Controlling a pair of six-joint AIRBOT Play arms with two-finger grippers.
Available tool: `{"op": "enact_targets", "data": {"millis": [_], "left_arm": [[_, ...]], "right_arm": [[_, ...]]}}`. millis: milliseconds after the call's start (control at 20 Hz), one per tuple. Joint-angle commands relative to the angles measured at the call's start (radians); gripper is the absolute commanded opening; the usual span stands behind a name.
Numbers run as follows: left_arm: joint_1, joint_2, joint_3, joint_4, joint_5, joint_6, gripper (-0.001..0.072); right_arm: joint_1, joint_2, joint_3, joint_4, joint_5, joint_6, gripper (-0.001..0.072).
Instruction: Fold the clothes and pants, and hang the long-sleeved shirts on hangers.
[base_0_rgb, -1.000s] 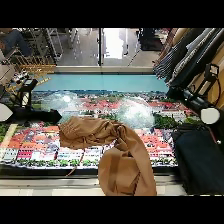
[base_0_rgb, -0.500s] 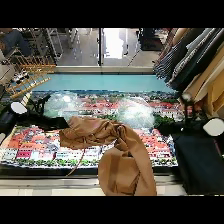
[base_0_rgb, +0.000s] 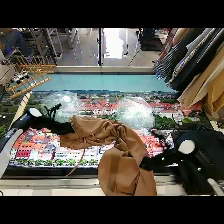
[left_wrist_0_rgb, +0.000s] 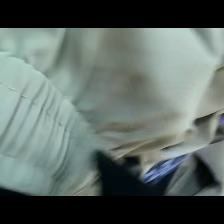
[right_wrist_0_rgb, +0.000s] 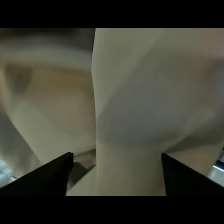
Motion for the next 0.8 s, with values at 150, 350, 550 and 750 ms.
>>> {"op": "enact_targets", "data": {"millis": [150, 350, 550, 750], "left_arm": [[0.075, -0.009, 0.136, -0.245, -0.108, 0.034, 0.0015], [0.392, 0.087, 0.377, -0.340, -0.348, 0.021, 0.0014], [0.727, 0.145, 0.451, -0.336, -0.407, -0.056, 0.0014], [0.827, 0.100, 0.449, -0.142, -0.440, -0.091, 0.0015]], "right_arm": [[0.244, -0.117, 0.023, -0.513, -0.129, 0.268, 0.0024], [0.244, -0.086, 0.418, -0.835, -0.217, 0.289, 0.0022], [0.245, -0.113, 0.678, -0.697, -0.375, 0.282, 0.0023], [0.245, -0.215, 0.610, -0.287, -0.286, 0.142, 0.0023]]}}
